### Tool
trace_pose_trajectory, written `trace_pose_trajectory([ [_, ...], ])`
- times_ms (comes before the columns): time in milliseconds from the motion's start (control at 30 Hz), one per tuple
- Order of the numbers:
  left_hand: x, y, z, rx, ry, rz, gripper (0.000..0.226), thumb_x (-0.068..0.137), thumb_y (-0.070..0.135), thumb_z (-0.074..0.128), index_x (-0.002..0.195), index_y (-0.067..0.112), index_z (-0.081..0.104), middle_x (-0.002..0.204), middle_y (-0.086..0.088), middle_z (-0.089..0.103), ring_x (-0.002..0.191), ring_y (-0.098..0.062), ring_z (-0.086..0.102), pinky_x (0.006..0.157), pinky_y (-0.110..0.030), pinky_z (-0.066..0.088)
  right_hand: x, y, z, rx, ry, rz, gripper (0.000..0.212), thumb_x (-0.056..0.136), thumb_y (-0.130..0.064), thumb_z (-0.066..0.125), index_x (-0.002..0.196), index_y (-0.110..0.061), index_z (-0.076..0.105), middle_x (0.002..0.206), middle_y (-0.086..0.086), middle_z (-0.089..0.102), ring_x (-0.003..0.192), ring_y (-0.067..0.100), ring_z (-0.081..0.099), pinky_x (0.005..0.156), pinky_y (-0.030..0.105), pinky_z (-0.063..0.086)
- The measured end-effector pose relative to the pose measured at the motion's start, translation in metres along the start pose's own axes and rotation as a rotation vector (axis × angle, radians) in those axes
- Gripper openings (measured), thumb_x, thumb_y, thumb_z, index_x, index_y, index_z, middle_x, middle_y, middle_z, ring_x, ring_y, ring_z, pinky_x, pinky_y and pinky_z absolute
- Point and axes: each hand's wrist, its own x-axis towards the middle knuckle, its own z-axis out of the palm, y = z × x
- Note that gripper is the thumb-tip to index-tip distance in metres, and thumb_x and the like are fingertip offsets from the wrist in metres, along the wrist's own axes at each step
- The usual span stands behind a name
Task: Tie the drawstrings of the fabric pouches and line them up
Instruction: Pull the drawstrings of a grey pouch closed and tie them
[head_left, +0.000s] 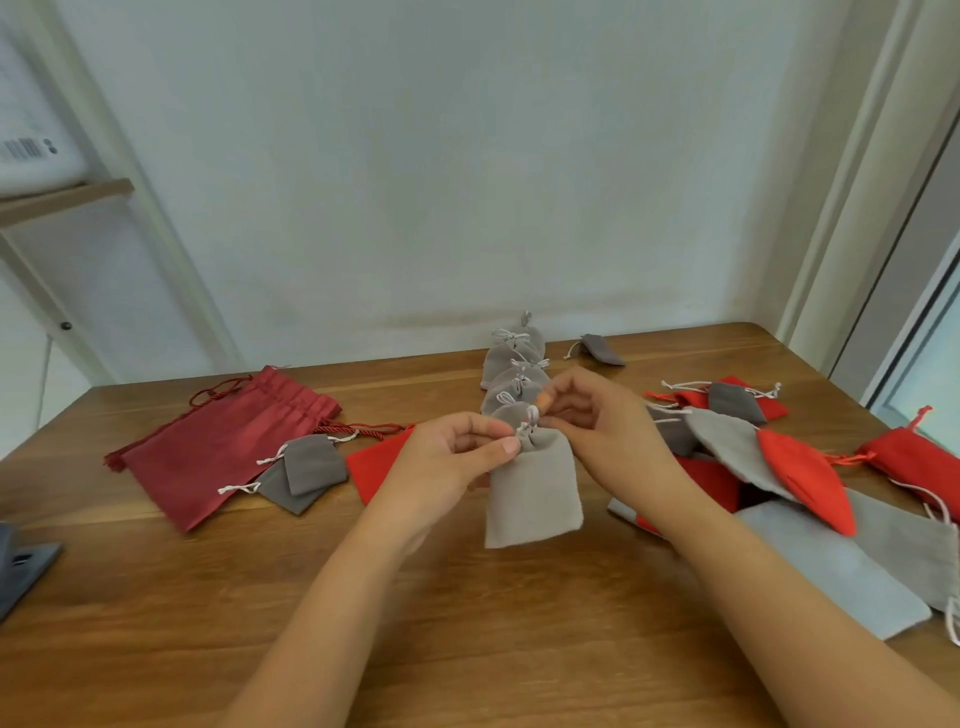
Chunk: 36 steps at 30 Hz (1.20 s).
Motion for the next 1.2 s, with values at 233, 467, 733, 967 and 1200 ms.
trace_pose_trajectory([
  [233,0.019,-0.026,-0.006,0.205,0.235,0.133,0.015,0.083,0.008,0.072,0.081,0.022,0.066,0.081,0.005,0.069,0.074,-0.004,0.063,0.066,-0.015,0.049,-0.004,0.008,0.007,-0.533,-0.069,0.216,0.023,0.092,-0.047,0.056,0.102,-0.027,0.06,0.092,-0.009,0.064,0.084,0.006,0.061,0.08,0.032,0.054],
  [467,0.035,-0.039,0.005,0.284,0.262,0.234,0.015,0.084,0.008,0.071,0.085,0.022,0.066,0.087,0.006,0.069,0.08,-0.005,0.064,0.073,-0.013,0.048,-0.004,0.014,0.012,-0.662,-0.063,0.224,0.023,0.086,-0.037,0.068,0.094,-0.016,0.064,0.08,-0.004,0.06,0.077,0.013,0.058,0.07,0.028,0.045],
  [733,0.034,-0.046,0.003,0.611,0.231,0.193,0.017,0.083,0.03,0.072,0.098,0.027,0.066,0.101,0.012,0.061,0.096,-0.003,0.056,0.083,-0.023,0.045,-0.004,0.013,0.008,-0.875,-0.145,0.258,0.036,0.086,-0.049,0.061,0.065,-0.022,0.049,0.066,-0.005,0.05,0.065,0.011,0.049,0.058,0.028,0.038],
  [967,0.028,-0.044,0.002,0.643,0.191,0.205,0.021,0.085,0.03,0.07,0.104,0.025,0.063,0.108,0.01,0.055,0.101,-0.006,0.053,0.082,-0.02,0.039,0.001,-0.019,-0.019,-0.851,-0.03,0.353,0.029,0.085,-0.042,0.068,0.086,-0.013,0.061,0.089,0.004,0.063,0.078,0.015,0.052,0.068,0.03,0.042],
  [1200,0.021,-0.037,0.01,0.544,0.17,0.381,0.01,0.085,0.034,0.069,0.088,0.027,0.062,0.107,0.013,0.058,0.108,-0.002,0.05,0.091,-0.022,0.036,-0.011,-0.046,-0.067,-1.061,-0.06,0.488,0.041,0.084,-0.045,0.068,0.105,-0.01,0.066,0.096,0.007,0.065,0.09,0.02,0.06,0.07,0.031,0.045],
])
